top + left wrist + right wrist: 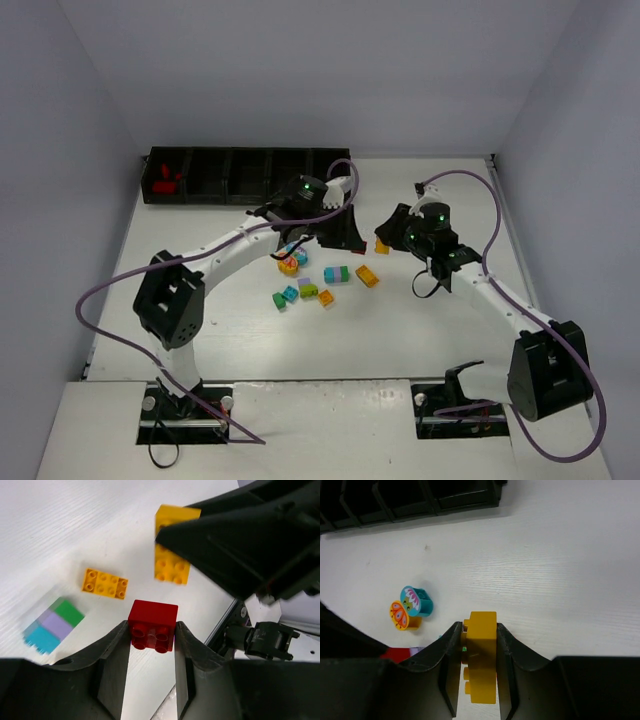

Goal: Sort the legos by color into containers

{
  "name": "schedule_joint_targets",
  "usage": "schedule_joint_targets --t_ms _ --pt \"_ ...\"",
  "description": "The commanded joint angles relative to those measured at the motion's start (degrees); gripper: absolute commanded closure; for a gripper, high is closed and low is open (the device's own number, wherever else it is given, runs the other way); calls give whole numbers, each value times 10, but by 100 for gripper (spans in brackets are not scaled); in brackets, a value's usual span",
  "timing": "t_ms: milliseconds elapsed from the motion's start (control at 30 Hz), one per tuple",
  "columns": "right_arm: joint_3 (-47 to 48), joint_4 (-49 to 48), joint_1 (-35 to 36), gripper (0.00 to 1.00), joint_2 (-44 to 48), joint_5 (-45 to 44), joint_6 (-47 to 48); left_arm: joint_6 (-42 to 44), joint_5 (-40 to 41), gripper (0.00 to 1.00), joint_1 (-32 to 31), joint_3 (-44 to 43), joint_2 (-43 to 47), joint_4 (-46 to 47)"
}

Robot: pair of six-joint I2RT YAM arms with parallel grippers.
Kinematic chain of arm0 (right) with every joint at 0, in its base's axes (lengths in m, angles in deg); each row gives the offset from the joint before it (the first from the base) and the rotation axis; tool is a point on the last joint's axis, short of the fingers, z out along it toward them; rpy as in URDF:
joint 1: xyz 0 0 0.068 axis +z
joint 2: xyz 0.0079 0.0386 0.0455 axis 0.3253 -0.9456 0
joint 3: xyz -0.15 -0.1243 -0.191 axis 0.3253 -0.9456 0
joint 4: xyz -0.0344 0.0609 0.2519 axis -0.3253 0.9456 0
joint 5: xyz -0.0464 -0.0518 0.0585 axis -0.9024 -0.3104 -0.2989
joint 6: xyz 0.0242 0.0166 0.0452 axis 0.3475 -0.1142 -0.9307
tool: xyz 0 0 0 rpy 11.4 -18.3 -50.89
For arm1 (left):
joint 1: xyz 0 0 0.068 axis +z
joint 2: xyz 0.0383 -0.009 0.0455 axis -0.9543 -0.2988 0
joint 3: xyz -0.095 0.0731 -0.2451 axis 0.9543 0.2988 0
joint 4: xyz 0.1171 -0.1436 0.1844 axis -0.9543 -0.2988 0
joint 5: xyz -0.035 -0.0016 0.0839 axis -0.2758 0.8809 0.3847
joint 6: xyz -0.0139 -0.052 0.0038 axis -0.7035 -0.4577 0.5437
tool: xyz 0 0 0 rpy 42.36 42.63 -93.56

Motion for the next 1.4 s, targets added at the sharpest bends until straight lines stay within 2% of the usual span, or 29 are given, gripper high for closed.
schedule_joint_targets --t_ms 0,100,200,267,333,367,400,433,467,567,733,933,1000,1033,1100,1133,1200,1233,1267,1367 --pt "13 -21 -5 100 -9 -32 20 22 -22 100 44 7 71 -14" --pt "18 -15 -6 100 -15 -44 20 30 -31 100 85 32 96 -25" --pt "25 -8 -7 100 -19 -42 27 50 0 100 165 40 120 -54" --pt "35 -1 -6 100 -17 -37 30 62 26 100 249 28 125 -75" --pt "41 7 -6 100 -12 -33 36 66 102 100 306 9 114 -90" --pt "45 11 -6 100 -8 -28 40 56 152 100 381 -19 98 -93" --pt "45 14 -6 100 -8 -25 40 56 152 100 382 -34 98 -93" --pt "46 16 -6 100 -5 -21 45 53 197 100 398 -47 80 -78" --pt "47 18 -6 100 -3 -20 46 39 224 100 439 -60 67 -69" --pt "47 25 -6 100 4 -8 50 11 292 100 493 -121 6 -46" --pt "39 26 -5 100 20 9 43 -19 318 100 536 -224 -107 -7" --pt "27 31 -5 100 30 16 41 -8 334 97 539 -356 -234 -12" --pt "25 33 -5 100 31 16 38 -7 338 92 540 -375 -264 -11" --pt "24 33 -5 100 31 16 36 -8 339 82 540 -387 -270 -12" --pt "23 33 -5 100 32 17 34 -11 341 71 539 -392 -283 -9" --pt "23 33 -5 100 31 19 34 -12 339 59 540 -392 -284 -6" --pt "26 33 -5 100 30 23 35 -10 335 46 540 -390 -284 4" --pt "30 36 -5 100 28 26 38 -7 328 34 539 -385 -277 10" --pt "31 36 -5 100 28 28 38 -7 328 34 539 -381 -274 14" --pt "41 37 -5 100 24 39 42 5 306 25 538 -356 -241 23"
